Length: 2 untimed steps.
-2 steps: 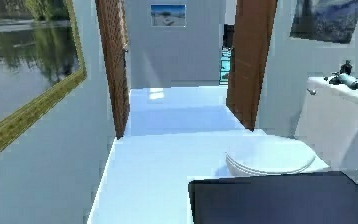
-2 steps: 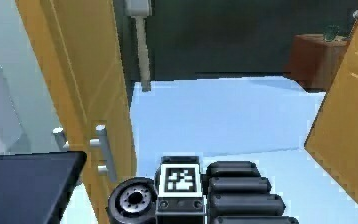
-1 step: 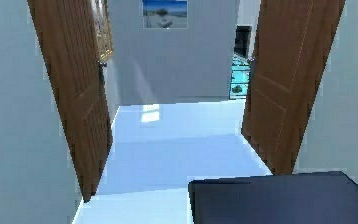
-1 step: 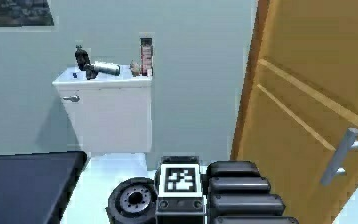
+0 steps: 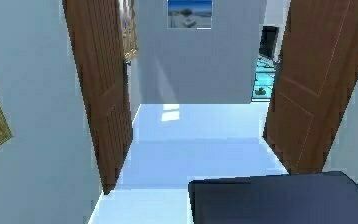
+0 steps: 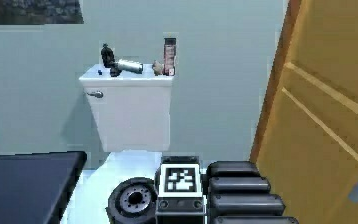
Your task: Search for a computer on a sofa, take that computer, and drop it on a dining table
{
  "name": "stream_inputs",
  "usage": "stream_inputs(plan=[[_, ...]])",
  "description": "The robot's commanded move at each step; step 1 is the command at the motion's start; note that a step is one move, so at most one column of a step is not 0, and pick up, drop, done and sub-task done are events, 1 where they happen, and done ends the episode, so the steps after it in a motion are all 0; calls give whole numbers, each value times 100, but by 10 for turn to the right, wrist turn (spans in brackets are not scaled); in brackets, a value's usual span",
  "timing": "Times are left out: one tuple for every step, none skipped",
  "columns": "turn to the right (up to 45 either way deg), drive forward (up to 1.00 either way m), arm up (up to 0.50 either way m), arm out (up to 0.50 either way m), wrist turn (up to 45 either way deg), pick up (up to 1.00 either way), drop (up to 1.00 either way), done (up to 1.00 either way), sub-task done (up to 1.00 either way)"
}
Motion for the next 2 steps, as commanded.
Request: stream_inputs(plan=[[0,35,0,0,0,0,0,0,0],[150,0,0,0,0,0,0,0,0]])
